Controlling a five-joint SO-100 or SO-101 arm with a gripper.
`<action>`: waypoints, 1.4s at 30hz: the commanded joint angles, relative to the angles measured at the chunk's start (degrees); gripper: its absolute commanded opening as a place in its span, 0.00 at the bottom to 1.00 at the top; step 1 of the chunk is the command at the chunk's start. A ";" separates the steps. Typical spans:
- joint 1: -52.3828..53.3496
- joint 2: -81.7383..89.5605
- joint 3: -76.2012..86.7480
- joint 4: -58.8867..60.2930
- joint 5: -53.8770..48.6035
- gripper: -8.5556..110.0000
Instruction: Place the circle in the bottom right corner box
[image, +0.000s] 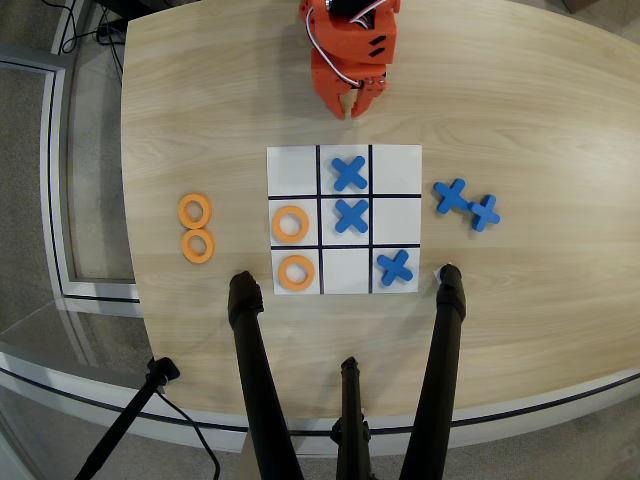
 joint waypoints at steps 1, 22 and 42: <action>1.14 -2.11 -1.58 1.85 -3.25 0.10; 12.66 -30.85 -37.09 5.01 -3.52 0.15; 29.62 -108.11 -99.76 -16.88 2.02 0.22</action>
